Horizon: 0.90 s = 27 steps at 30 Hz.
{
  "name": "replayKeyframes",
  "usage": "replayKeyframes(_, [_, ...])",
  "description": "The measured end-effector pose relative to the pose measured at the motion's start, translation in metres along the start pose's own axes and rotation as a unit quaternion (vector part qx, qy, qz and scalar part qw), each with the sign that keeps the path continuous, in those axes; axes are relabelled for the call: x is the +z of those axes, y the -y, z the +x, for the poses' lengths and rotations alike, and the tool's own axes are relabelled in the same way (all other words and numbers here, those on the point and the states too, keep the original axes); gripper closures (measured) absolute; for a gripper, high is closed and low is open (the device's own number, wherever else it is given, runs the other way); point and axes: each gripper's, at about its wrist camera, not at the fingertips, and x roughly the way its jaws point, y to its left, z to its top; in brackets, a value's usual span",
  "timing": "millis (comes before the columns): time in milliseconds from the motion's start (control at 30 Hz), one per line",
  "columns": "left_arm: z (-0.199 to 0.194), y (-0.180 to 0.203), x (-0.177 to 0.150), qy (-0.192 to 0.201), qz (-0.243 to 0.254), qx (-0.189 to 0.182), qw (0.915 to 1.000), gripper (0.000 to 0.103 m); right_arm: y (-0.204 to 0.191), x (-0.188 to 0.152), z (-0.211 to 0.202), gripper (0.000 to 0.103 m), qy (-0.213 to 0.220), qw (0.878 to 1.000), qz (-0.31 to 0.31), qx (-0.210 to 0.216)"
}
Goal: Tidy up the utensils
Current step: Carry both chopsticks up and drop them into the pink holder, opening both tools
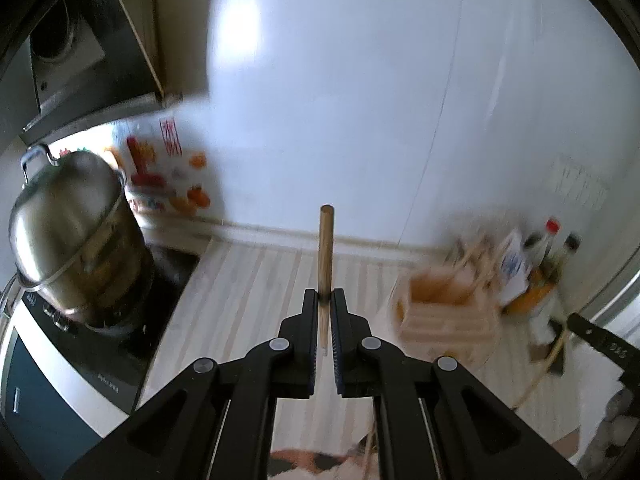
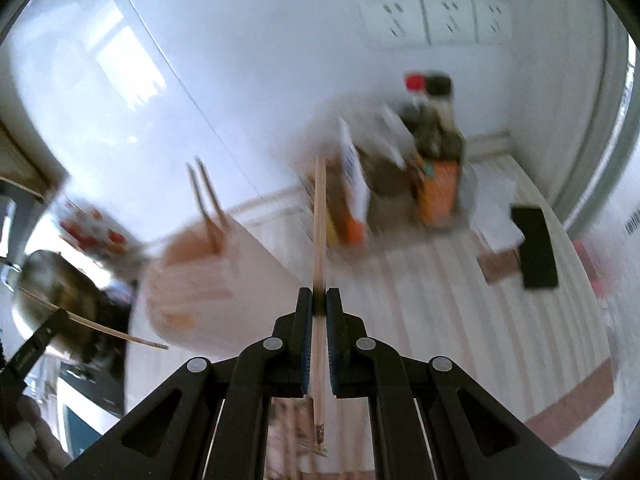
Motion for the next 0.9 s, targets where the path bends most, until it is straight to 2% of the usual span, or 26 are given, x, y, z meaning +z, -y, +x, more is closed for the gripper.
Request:
replayKeyframes(233, [-0.041, 0.007, 0.056, 0.058, -0.018, -0.02, 0.998, 0.099, -0.047, 0.068, -0.022, 0.096, 0.055, 0.998, -0.012, 0.042])
replayKeyframes(367, [-0.052, 0.016, 0.077, 0.063, -0.023, -0.047, 0.9966, 0.099, -0.071, 0.101, -0.023, 0.096, 0.079, 0.995, -0.027, 0.049])
replayKeyframes(567, [-0.038, 0.041, 0.088, 0.031, -0.009, -0.088, 0.9956, 0.099, -0.096, 0.132, -0.007, 0.096, 0.1, 0.993, -0.035, 0.053])
replayKeyframes(767, [0.007, 0.061, 0.078, -0.016, 0.005, -0.086, 0.9961, 0.099, -0.097, 0.136, 0.023, 0.096, 0.114, 0.992, -0.028, 0.054])
replayKeyframes(900, [0.039, 0.069, 0.066, -0.053, 0.009, -0.084, 0.995, 0.099, -0.093, 0.129, 0.042, 0.096, 0.108, 0.992, -0.031, 0.058])
